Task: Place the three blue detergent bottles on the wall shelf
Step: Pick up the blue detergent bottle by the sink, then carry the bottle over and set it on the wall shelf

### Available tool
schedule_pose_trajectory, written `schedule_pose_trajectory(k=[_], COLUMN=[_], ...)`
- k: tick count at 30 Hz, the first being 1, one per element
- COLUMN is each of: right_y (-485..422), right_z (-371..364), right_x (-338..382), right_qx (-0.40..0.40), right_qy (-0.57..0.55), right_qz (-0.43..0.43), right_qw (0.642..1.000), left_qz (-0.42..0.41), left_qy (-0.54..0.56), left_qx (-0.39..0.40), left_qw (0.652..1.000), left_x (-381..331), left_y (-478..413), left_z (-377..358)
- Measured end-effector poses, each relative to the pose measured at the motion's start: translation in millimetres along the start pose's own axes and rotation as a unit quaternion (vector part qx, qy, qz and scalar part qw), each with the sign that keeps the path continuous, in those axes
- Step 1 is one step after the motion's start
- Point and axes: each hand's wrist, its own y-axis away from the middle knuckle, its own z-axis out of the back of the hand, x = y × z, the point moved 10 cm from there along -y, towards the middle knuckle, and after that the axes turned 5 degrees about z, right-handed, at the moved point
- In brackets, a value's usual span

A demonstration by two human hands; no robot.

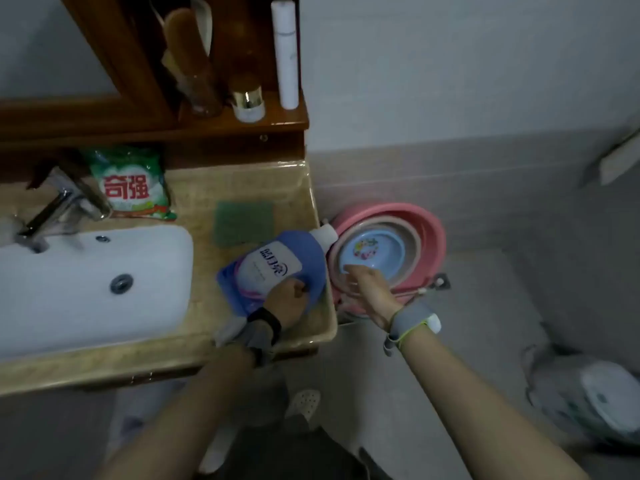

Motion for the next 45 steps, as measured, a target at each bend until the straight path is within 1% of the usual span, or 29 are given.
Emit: schedule_pose_trajectory(k=[3, 5, 9, 11, 12, 13, 14, 15, 16, 17, 18, 19, 21, 23, 25, 27, 28, 30, 33, 35, 36, 37, 38, 39, 40, 42, 43, 44, 45], right_y=[-20, -31, -55, -70, -74, -79, -82, -85, -85, -84, -82, -81, -78, -77, -66, -51, -43, -28, -1, 19, 26, 39, 60, 72, 89, 134, 162, 174, 202], right_z=[-31, -44, -50, -55, -58, -59, -58, -58, -59, -63, -69, -74, -81, -79, -69, -49, -36, -8, 22, 53, 59, 80, 112, 122, 140, 186, 210, 218, 239], right_x=[-20, -25, -5, 0, 2, -1, -2, -5, -7, -8, -7, -6, 12, 41, 82, 119, 131, 145, 150, 150, 150, 151, 152, 157, 159, 156, 150, 150, 142], right_qx=[0.017, 0.015, -0.010, -0.004, -0.001, 0.001, -0.003, -0.010, -0.014, -0.009, -0.001, 0.010, 0.030, 0.046, 0.073, 0.085, 0.080, 0.065, 0.066, 0.009, -0.017, -0.064, -0.124, -0.152, -0.183, -0.270, -0.317, -0.340, -0.380], right_qy=[0.004, 0.010, -0.053, -0.098, -0.111, -0.118, -0.118, -0.120, -0.127, -0.146, -0.169, -0.190, -0.214, -0.223, -0.217, -0.222, -0.221, -0.225, -0.219, -0.192, -0.168, -0.149, -0.125, -0.105, -0.097, -0.108, -0.116, -0.118, -0.124], right_qz=[-0.036, -0.031, -0.010, -0.030, -0.048, -0.063, -0.074, -0.080, -0.085, -0.090, -0.094, -0.091, -0.056, 0.004, 0.084, 0.149, 0.167, 0.185, 0.197, 0.225, 0.239, 0.261, 0.286, 0.300, 0.317, 0.347, 0.358, 0.361, 0.367], right_qw=[0.999, 0.999, 0.998, 0.995, 0.993, 0.991, 0.990, 0.989, 0.988, 0.985, 0.981, 0.977, 0.975, 0.974, 0.970, 0.960, 0.957, 0.954, 0.953, 0.955, 0.956, 0.952, 0.942, 0.936, 0.926, 0.892, 0.870, 0.860, 0.840], left_qz=[-0.016, -0.004, -0.012, -0.019, -0.031, -0.044, -0.054, -0.048, -0.040, -0.051, -0.074, -0.099, -0.152, -0.198, -0.219, -0.245, -0.262, -0.307, -0.334, -0.332, -0.326, -0.334, -0.346, -0.345, -0.354, -0.380, -0.384, -0.381, -0.390], left_qy=[-0.059, -0.081, -0.168, -0.191, -0.176, -0.132, -0.066, -0.034, -0.081, -0.154, -0.187, -0.178, -0.096, -0.013, 0.071, 0.120, 0.135, 0.170, 0.229, 0.243, 0.245, 0.244, 0.243, 0.263, 0.280, 0.314, 0.315, 0.319, 0.310], left_qx=[0.020, 0.019, -0.048, -0.101, -0.133, -0.147, -0.160, -0.155, -0.137, -0.131, -0.146, -0.153, -0.138, -0.131, -0.145, -0.156, -0.162, -0.137, -0.072, -0.040, -0.045, -0.038, -0.012, 0.000, 0.024, 0.117, 0.172, 0.196, 0.231], left_qw=[0.998, 0.997, 0.985, 0.976, 0.975, 0.979, 0.983, 0.986, 0.986, 0.978, 0.969, 0.967, 0.974, 0.971, 0.962, 0.949, 0.942, 0.926, 0.911, 0.911, 0.912, 0.910, 0.906, 0.901, 0.892, 0.862, 0.850, 0.845, 0.836], left_x=[9, 12, 12, 8, 5, 4, 4, 8, 9, 8, 7, 2, -11, -22, -36, -59, -74, -111, -162, -193, -198, -215, -240, -248, -266, -309, -332, -342, -362], left_y=[-15, -13, -10, -6, -2, 1, 3, 4, 3, 0, -3, -4, -2, 4, 11, 21, 28, 35, 36, 31, 28, 30, 33, 34, 39, 59, 72, 76, 92], left_z=[-27, -36, -29, -11, 1, 10, 22, 33, 42, 53, 68, 85, 105, 118, 135, 149, 155, 158, 154, 145, 149, 143, 126, 123, 111, 70, 44, 36, 14])
